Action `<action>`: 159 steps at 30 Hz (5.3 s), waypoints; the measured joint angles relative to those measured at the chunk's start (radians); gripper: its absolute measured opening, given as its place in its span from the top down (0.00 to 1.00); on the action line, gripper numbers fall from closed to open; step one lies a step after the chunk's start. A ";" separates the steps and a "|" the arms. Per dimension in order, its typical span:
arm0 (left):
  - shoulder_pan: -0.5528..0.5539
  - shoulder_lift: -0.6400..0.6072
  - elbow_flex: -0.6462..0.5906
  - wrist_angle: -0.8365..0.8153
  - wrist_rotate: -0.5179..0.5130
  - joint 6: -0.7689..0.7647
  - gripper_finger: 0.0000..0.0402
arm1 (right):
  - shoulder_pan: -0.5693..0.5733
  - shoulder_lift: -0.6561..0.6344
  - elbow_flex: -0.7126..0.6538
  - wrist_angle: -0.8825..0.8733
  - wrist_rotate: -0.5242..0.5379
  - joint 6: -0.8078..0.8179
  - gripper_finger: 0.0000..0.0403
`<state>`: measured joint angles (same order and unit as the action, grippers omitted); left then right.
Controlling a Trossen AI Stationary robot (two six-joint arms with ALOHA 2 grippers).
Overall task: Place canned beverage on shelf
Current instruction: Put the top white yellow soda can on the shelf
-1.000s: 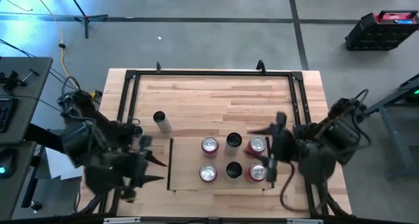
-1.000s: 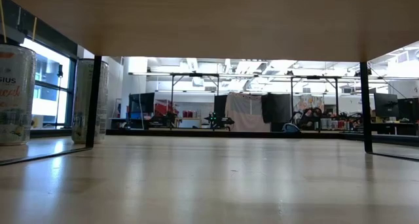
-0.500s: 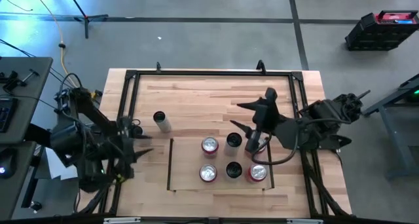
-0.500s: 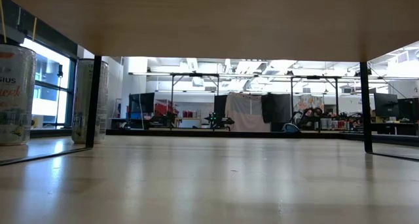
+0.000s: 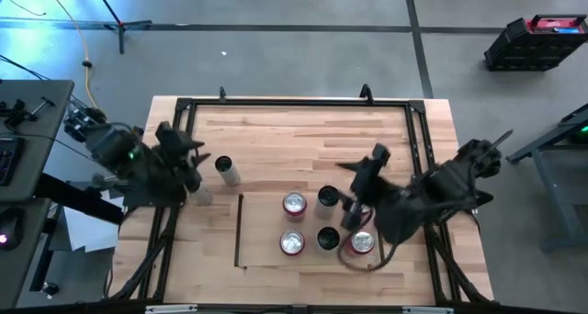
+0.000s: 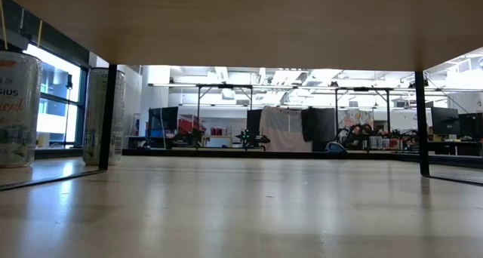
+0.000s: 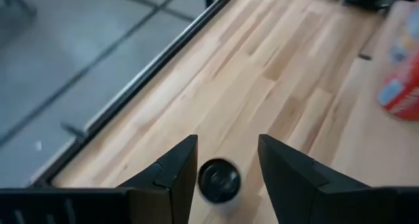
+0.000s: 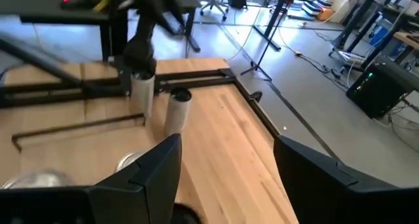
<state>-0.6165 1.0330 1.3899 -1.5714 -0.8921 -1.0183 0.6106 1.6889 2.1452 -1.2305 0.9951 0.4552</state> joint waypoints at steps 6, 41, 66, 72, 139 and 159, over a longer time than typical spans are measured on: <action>0.174 -0.091 -0.003 0.000 0.126 0.103 0.59 | 0.041 0.097 0.000 0.017 -0.002 0.001 0.43; 0.816 0.245 -0.003 0.088 0.792 1.242 0.24 | 0.320 0.080 0.000 0.003 0.280 0.057 0.43; 0.859 0.164 -0.248 0.273 0.904 1.342 0.21 | 0.318 0.045 0.000 -0.244 0.265 0.465 0.43; 0.867 0.162 -0.305 0.309 0.910 1.319 0.21 | 0.303 0.045 0.000 -0.244 0.257 0.472 0.43; 0.864 0.177 -0.430 0.426 0.902 1.387 0.27 | 0.279 0.049 0.000 -0.223 0.137 0.487 0.43; 0.865 0.176 -0.289 0.290 0.869 1.133 0.40 | 0.262 0.049 0.000 -0.224 0.156 0.479 0.43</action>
<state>0.2481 1.2091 1.1010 -1.2816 -0.0233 0.1152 0.8728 1.7382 2.1456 -1.4544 1.1514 0.9344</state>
